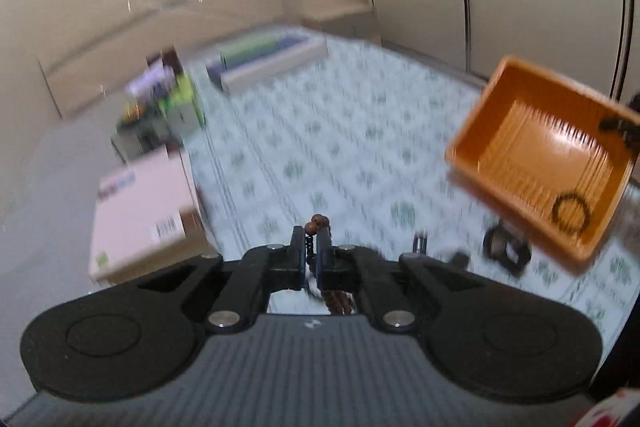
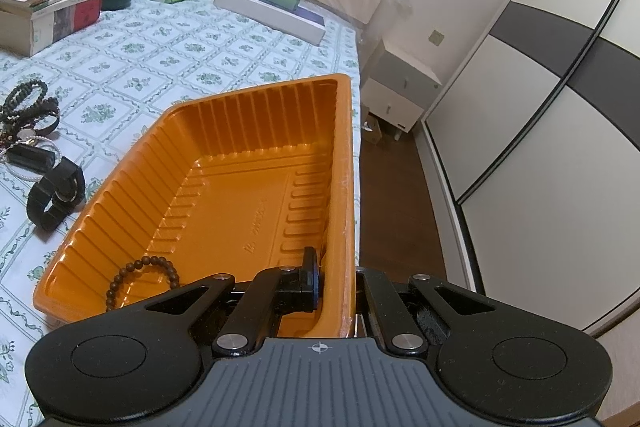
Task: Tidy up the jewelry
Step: 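Swing the dangling necklace over the orange tray with the left tool, then lower the necklace into the tray and open the left tool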
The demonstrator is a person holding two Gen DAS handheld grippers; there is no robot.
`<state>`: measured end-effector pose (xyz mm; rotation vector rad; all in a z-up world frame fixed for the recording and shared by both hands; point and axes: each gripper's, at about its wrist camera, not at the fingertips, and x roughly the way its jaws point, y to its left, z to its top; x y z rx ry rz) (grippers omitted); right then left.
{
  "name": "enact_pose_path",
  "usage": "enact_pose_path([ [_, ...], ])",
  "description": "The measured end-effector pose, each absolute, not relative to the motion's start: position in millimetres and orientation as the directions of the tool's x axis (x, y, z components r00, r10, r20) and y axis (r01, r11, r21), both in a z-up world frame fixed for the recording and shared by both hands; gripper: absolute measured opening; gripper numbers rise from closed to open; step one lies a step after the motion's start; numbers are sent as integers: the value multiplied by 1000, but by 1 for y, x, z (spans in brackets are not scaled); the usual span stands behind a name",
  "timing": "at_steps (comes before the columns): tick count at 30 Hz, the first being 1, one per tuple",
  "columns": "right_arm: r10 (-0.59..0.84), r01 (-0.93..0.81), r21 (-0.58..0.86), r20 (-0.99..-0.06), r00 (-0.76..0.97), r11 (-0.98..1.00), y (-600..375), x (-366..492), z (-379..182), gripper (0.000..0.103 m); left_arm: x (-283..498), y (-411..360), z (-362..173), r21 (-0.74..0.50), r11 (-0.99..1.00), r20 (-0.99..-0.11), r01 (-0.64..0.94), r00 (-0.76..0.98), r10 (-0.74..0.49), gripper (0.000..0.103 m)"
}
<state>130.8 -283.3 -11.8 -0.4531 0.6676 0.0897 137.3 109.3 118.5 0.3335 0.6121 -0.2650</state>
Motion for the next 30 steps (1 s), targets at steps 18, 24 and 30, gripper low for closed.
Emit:
enact_pose_path([
  [18, -53, -230, -373, -613, 788, 899, -284, 130, -8, 3, 171, -19, 201, 114, 823, -463, 557, 762, -452, 4],
  [24, -52, -244, -378, -625, 779, 893, -284, 132, -8, 3, 198, -88, 165, 47, 773, -525, 632, 675, -519, 4],
  [30, -52, -253, -378, -638, 768, 891, -285, 134, -9, 3, 207, -130, 123, -1, 737, -590, 676, 595, -546, 4],
])
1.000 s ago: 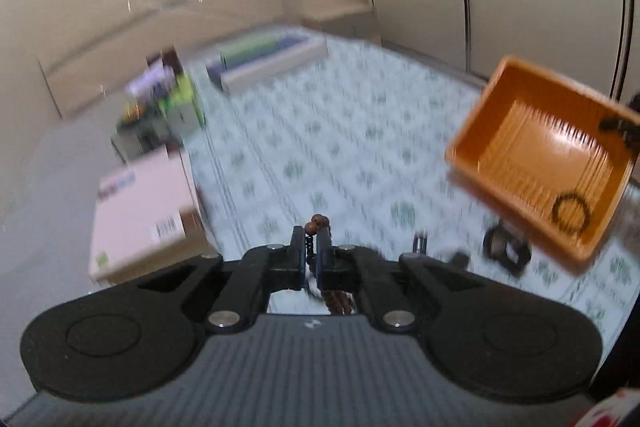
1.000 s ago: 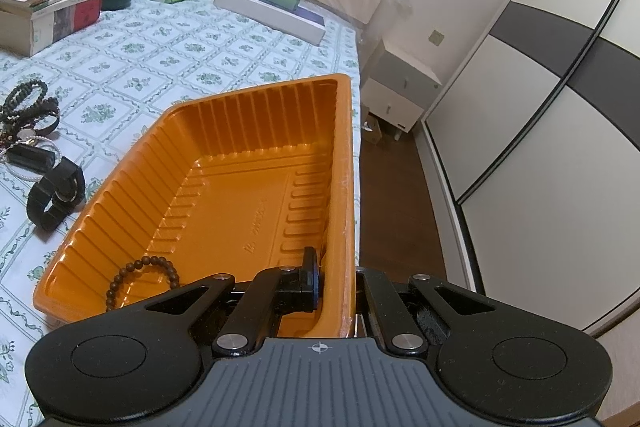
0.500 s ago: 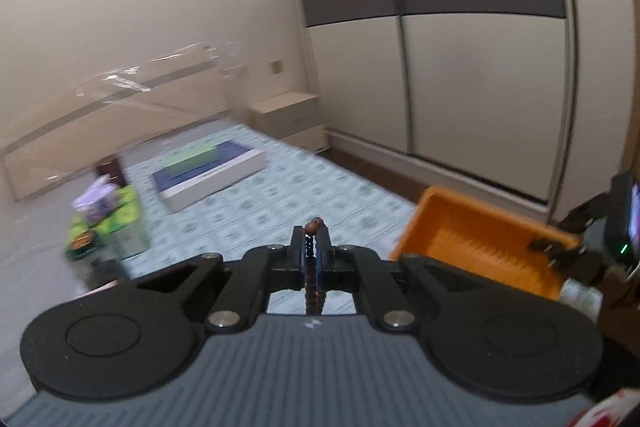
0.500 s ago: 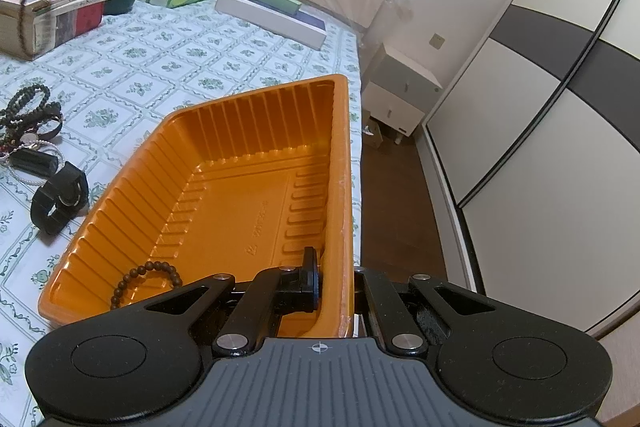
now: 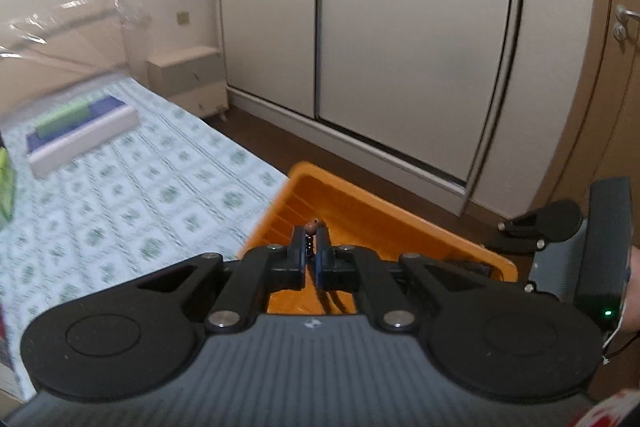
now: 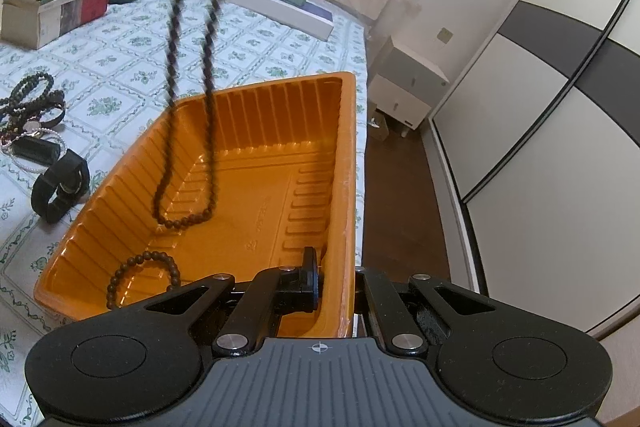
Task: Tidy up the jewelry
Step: 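Lower the necklace into the tray and open the left tool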
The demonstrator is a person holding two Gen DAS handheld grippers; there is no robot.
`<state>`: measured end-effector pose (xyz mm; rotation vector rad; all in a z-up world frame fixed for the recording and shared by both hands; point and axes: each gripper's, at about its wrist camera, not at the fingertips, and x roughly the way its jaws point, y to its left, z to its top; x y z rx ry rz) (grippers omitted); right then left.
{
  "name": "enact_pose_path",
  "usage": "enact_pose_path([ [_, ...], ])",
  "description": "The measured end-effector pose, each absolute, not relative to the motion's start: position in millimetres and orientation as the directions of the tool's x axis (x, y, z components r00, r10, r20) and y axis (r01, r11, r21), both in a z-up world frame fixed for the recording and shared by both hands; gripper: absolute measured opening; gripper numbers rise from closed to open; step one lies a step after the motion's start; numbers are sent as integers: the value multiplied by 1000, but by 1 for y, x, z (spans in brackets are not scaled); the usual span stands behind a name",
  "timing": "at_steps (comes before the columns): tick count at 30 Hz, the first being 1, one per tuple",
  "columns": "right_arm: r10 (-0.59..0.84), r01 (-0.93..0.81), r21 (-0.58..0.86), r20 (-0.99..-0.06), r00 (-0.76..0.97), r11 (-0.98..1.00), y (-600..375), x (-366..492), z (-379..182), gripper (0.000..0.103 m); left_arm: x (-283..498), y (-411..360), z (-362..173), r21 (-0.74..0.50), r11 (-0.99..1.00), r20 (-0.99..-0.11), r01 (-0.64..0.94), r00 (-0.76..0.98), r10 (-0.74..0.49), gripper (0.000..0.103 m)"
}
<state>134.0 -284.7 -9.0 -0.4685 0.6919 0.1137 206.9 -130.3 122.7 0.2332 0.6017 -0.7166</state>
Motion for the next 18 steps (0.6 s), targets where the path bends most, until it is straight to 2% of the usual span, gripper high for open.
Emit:
enact_pose_path([
  [10, -51, -255, -374, -643, 764, 892, -286, 136, -12, 3, 218, -158, 84, -54, 711, -667, 701, 504, -548, 4],
  [15, -48, -253, -369, -642, 765, 894, -287, 135, -12, 3, 219, -150, 87, -55, 719, -666, 693, 511, -543, 12],
  [18, -48, -254, -369, -643, 764, 894, -287, 136, -12, 3, 219, -123, 97, -50, 745, -644, 665, 549, -533, 13],
])
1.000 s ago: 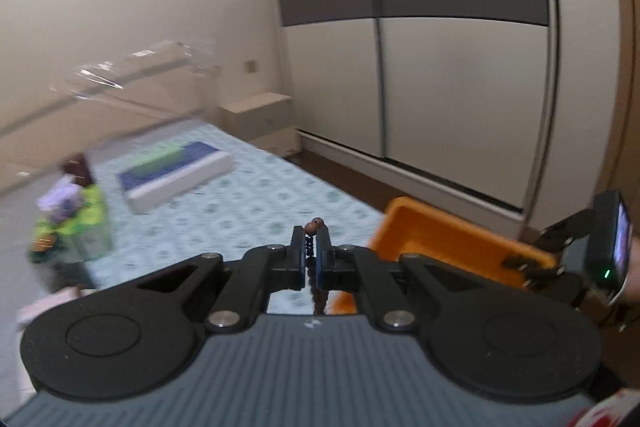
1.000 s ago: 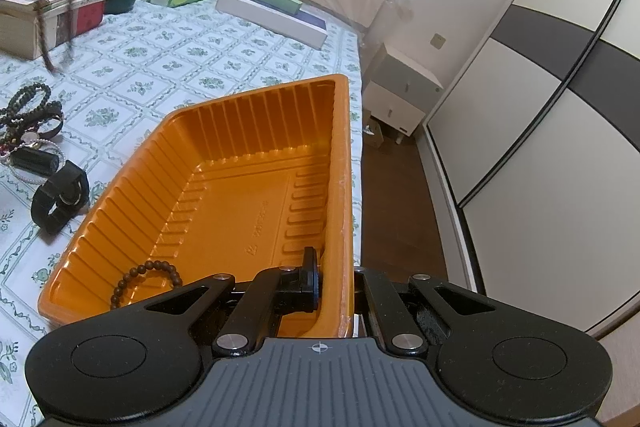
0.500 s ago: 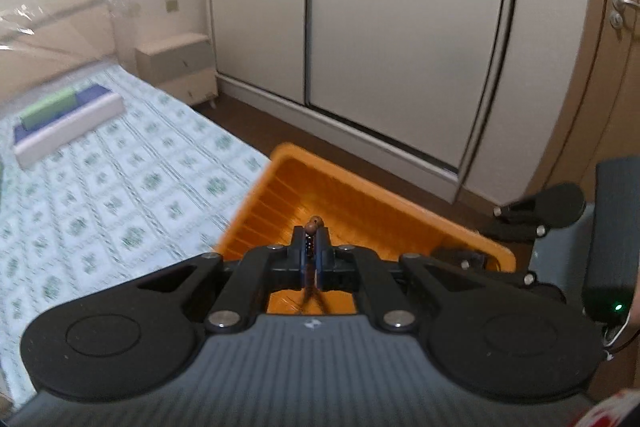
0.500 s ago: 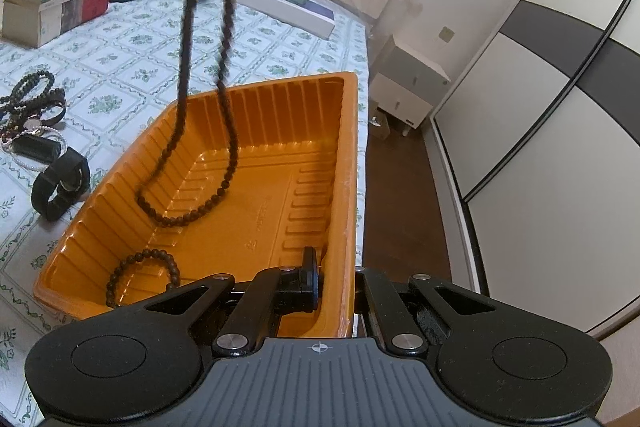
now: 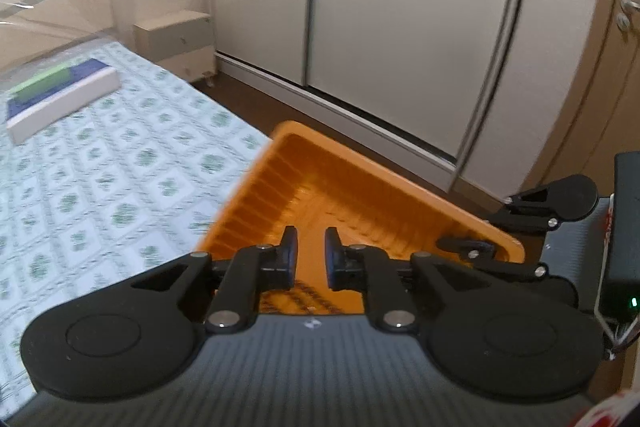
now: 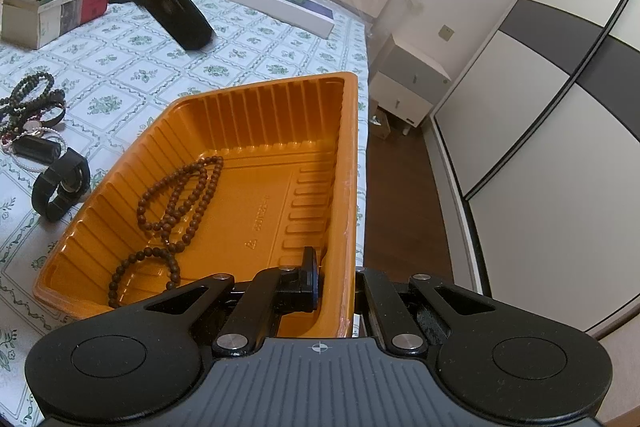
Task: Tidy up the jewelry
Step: 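Lower the necklace into the tray and open the left tool, then grasp a black beaded necklace in the pile with the left tool and lift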
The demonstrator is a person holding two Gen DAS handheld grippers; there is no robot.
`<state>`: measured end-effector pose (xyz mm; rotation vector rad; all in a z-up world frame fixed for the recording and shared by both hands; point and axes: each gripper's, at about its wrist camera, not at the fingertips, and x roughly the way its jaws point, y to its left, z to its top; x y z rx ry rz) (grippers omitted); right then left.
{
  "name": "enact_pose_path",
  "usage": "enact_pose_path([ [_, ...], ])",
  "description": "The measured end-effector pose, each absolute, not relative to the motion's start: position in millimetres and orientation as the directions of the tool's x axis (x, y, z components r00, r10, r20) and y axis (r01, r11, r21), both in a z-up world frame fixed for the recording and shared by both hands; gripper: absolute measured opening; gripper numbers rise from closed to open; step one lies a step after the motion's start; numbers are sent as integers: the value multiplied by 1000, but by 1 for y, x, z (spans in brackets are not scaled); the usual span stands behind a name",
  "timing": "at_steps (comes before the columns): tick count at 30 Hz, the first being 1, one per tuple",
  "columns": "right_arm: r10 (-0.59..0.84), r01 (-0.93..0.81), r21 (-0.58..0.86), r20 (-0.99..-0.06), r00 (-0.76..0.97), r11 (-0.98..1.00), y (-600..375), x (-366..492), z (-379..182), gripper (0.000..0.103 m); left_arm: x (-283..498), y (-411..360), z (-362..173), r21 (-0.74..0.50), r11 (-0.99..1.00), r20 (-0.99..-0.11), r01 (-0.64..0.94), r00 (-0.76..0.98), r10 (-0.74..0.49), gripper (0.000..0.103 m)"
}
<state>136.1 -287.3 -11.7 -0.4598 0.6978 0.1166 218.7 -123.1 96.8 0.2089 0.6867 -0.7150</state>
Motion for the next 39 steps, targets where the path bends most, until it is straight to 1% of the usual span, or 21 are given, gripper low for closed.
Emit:
enact_pose_path([
  [1, -47, -255, -367, -644, 764, 894, -288, 136, -12, 3, 218, -111, 100, -43, 760, -637, 649, 568, -521, 13],
  [3, -47, -255, -368, -643, 765, 894, -288, 135, -12, 3, 217, -78, 105, -22, 803, -629, 595, 616, -474, 18],
  [4, -47, -255, -369, -643, 765, 894, -288, 135, -12, 3, 217, -60, 106, -7, 825, -626, 565, 641, -444, 22],
  [5, -48, -254, -369, -643, 765, 894, -288, 135, -12, 3, 216, -42, 106, 15, 848, -627, 529, 666, -405, 24],
  [9, -51, -254, -373, -642, 765, 892, -288, 135, -12, 3, 209, 35, 93, 72, 931, -644, 357, 730, -230, 24],
  [12, -55, -252, -378, -640, 766, 891, -286, 135, -12, 3, 201, 77, 76, 74, 962, -661, 261, 735, -149, 24],
  [14, -56, -252, -379, -641, 766, 890, -285, 135, -13, 3, 193, 95, 61, 97, 972, -667, 213, 739, -95, 24],
  [15, -57, -252, -380, -641, 766, 890, -285, 135, -13, 3, 190, 102, 53, 102, 974, -673, 203, 735, -83, 24],
  [18, -60, -253, -383, -643, 763, 889, -284, 134, -14, 3, 178, 112, 25, 62, 979, -709, 194, 699, -94, 24],
  [23, -64, -254, -384, -648, 759, 888, -285, 134, -15, 3, 165, 100, -20, 36, 975, -752, 218, 649, -117, 23],
  [27, -66, -255, -387, -650, 757, 886, -284, 134, -16, 3, 162, 89, -41, 28, 976, -753, 217, 647, -122, 22],
  [32, -69, -253, -386, -653, 755, 887, -285, 135, -17, 3, 170, 74, -50, 76, 968, -748, 241, 655, -104, 14],
  [37, -70, -253, -387, -653, 754, 887, -285, 135, -17, 3, 175, 62, -55, 169, 945, -749, 282, 659, -63, 7],
  [39, -70, -252, -386, -653, 754, 887, -285, 135, -18, 3, 175, 62, -52, 176, 937, -755, 301, 653, -68, 7],
])
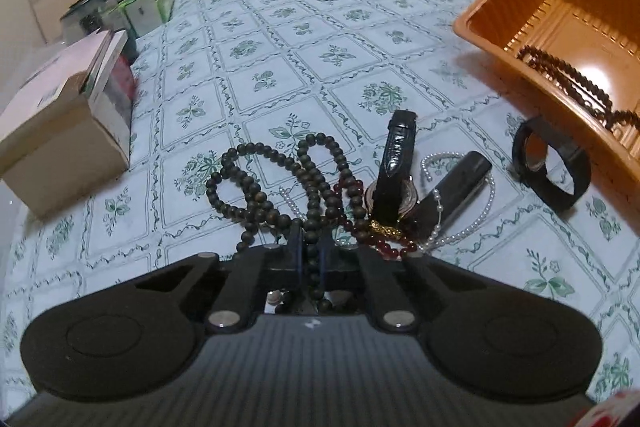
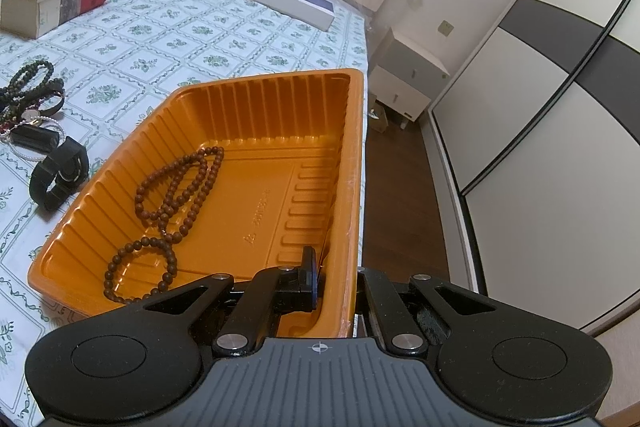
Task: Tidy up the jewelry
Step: 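Grasp a black beaded necklace in the pile with the left tool and lift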
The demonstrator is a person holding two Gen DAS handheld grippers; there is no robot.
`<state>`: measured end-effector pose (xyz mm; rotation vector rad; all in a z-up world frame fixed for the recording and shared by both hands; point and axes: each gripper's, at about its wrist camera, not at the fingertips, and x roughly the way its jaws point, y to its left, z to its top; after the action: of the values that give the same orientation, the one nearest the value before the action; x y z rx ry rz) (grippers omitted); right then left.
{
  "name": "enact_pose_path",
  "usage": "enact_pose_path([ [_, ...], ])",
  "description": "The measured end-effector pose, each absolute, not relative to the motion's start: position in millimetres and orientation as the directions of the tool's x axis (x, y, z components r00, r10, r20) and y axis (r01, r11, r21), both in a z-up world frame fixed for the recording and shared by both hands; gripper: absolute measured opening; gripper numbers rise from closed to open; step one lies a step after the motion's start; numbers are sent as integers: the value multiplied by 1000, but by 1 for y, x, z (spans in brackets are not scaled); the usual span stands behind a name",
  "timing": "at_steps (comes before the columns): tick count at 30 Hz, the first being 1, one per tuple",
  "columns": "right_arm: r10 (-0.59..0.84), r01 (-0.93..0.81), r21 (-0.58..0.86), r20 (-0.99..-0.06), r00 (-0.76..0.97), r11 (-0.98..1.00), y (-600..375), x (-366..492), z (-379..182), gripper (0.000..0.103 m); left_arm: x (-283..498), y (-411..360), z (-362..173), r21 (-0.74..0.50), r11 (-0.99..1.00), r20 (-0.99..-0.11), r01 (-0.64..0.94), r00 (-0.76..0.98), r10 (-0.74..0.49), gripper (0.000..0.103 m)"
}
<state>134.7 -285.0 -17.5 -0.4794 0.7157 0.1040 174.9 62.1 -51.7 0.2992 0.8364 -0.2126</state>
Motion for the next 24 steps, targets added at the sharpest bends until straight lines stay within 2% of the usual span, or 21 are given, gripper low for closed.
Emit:
enact_pose_path([
  [6, -70, -252, -387, -652, 755, 887, -285, 135, -17, 3, 168, 71, 0, 189, 924, -711, 334, 695, -105, 6],
  [15, -70, -250, -391, -645, 761, 886, -282, 133, -15, 3, 157, 83, 144, 246, 917, -500, 314, 851, -158, 6],
  [20, -67, -251, -391, -643, 763, 885, -281, 132, -15, 3, 152, 83, 208, 293, 913, -383, 282, 910, -158, 6],
  [24, -65, -253, -391, -642, 764, 885, -281, 131, -13, 3, 152, 80, 245, 306, 912, -322, 274, 931, -172, 6],
])
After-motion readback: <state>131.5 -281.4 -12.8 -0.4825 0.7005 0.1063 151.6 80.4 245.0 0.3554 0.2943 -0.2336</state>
